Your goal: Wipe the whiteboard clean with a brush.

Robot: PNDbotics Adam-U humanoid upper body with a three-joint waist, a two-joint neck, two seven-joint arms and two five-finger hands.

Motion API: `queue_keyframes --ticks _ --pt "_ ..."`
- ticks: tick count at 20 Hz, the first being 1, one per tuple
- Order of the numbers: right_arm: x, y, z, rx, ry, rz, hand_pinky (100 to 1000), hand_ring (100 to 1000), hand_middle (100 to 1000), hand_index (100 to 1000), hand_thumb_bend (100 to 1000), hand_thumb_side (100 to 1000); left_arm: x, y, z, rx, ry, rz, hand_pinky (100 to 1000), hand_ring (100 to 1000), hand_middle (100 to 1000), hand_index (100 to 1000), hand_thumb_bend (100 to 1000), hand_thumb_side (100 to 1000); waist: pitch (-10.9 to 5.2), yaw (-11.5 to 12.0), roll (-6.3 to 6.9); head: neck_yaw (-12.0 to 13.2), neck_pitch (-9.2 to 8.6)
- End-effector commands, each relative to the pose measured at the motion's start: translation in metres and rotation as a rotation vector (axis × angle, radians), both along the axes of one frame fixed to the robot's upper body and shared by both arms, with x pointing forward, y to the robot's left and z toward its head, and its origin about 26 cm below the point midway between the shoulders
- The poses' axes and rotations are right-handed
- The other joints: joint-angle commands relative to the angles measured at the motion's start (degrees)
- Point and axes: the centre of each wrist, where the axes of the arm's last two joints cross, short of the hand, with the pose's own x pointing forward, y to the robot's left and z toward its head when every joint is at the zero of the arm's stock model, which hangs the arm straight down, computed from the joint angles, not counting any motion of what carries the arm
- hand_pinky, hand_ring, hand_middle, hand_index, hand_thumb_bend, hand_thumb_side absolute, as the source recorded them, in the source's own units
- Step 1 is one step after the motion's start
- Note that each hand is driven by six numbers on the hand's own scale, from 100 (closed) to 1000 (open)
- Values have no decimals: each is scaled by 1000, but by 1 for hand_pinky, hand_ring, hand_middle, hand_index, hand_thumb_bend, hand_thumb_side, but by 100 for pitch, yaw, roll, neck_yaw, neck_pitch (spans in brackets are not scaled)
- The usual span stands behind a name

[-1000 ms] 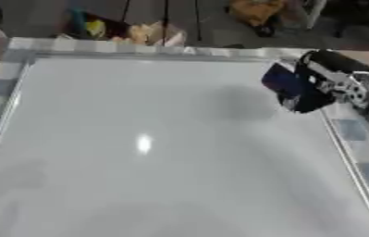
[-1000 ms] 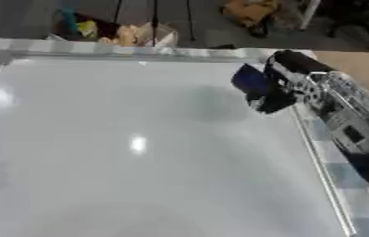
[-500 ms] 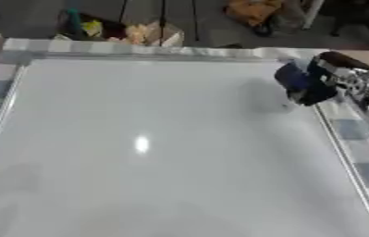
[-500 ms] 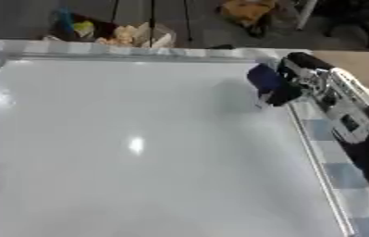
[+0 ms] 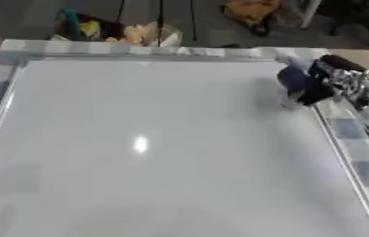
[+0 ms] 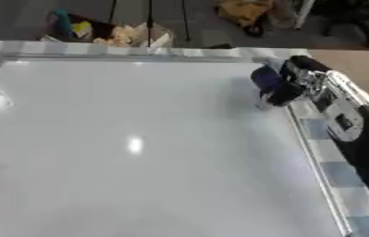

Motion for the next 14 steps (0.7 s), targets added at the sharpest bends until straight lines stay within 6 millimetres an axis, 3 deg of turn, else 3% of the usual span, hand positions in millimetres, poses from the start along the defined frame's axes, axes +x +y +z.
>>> queue_keyframes --ticks 1,7,14 --pt "-3 -1 12 -20 -32 -3 519 626 397 100 100 272 -3 -1 6 1 -24 -8 361 698 552 613 105 957 -115 -18 10 2 -59" --pt "-1 1 9 -7 -14 -6 514 623 383 100 100 270 -3 -1 6 0 -22 -8 361 698 553 613 105 956 -123 -53 22 12 -27" --pt "-2 1 7 -71 8 -33 520 627 353 100 100 342 -3 -1 6 1 -18 -8 362 698 553 613 105 956 -141 -85 16 33 18"
